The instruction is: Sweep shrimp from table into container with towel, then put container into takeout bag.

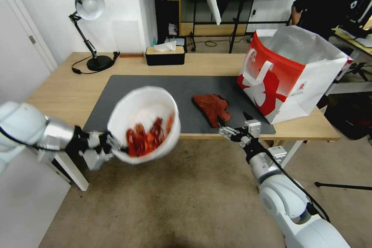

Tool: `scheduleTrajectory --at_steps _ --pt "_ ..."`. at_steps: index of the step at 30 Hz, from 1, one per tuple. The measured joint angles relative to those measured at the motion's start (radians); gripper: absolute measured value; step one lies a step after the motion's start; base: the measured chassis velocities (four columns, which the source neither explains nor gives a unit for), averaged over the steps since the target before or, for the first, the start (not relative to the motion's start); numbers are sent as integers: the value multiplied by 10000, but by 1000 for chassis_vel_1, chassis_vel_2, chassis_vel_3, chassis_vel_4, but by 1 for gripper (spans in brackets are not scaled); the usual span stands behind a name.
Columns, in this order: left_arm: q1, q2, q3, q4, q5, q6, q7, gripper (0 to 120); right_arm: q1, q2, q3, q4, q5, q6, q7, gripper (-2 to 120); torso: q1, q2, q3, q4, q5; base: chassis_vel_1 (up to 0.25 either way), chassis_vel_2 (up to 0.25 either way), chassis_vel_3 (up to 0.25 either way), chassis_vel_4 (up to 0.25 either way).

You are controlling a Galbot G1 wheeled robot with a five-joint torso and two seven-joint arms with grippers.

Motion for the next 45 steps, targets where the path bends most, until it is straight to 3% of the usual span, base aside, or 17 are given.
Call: scheduleTrajectory --at_steps 9,11,12,15,16,18,19,26,29,31,33,37,38,39,41,43,45 --pt "-1857 -443 1316 934 -176 514 -354 0 -511 483 -78 -69 -1126 1149 40 100 -1 0 0 2 3 0 0 0 0" --pt "-2964 -1003 2447 1401 -70 548 -367 0 -912 856 -31 44 -1620 1553 138 100 -1 0 -1 -1 -1 0 0 0 0" --pt "-2964 -1003 2447 1401 -70 548 -367 0 -912 856 -31 44 -1620 1553 138 100 -1 0 -1 -1 -1 0 0 0 0" --pt "-4258 -1923 3676 2127 105 624 -374 0 -1466 1376 105 193 -2476 2127 337 100 1 -1 1 -6 -4 0 0 0 0" --pt "-4258 -1923 3676 2127 105 624 -374 0 -1466 1376 105 193 -2476 2127 337 100 1 -1 1 -6 -4 0 0 0 0" --pt "-4997 -2486 4216 2597 241 639 -376 0 -1978 1725 128 353 -3003 2480 518 100 0 -1 0 -3 1 0 0 0 0" --pt "-4997 -2486 4216 2597 241 639 -376 0 -1978 1725 128 353 -3003 2480 518 100 0 -1 0 -3 1 0 0 0 0" --pt "-6615 -3755 5201 3511 434 607 -454 0 -2989 2513 71 394 -4002 3304 906 100 0 -1 0 -1 0 0 0 0 0" --pt "-7782 -4658 5824 4254 594 548 -589 0 -3303 2895 0 266 -4325 3527 1028 100 0 0 0 -5 1 0 0 0 0" --pt "-7973 -4797 5943 4378 627 538 -620 0 -3333 2936 -5 247 -4355 3550 1035 100 0 0 1 -4 3 0 0 0 0" --pt "-8714 -5451 6556 5051 672 522 -792 0 -3440 3068 -76 143 -4518 3638 1057 100 0 0 0 1 3 0 0 0 0" --pt "-9218 -6063 6973 5656 697 477 -890 0 -3500 3121 -137 84 -4594 3666 1062 100 -1 0 1 2 4 0 0 0 0" --pt "-9459 -6410 7152 6008 734 430 -952 0 -3531 3143 -147 54 -4626 3682 1071 100 -1 0 1 0 2 0 0 0 0" --pt "-9997 -7329 7495 6839 815 334 -1252 0 -3571 3172 -150 -1 -4675 3708 1080 100 0 -1 1 0 5 0 0 0 0" --pt "-10044 -7434 7519 6926 819 325 -1293 0 -3575 3175 -150 -4 -4681 3712 1081 100 0 -1 1 -2 4 0 0 0 0" --pt "-10404 -8195 7568 7610 905 264 -1546 0 -3605 3184 -134 -14 -4706 3730 1081 100 0 -1 1 -4 4 0 0 0 0" --pt "-10453 -8295 7568 7703 918 258 -1586 0 -3608 3185 -130 -13 -4710 3734 1081 100 0 -1 1 -6 5 0 0 0 0"
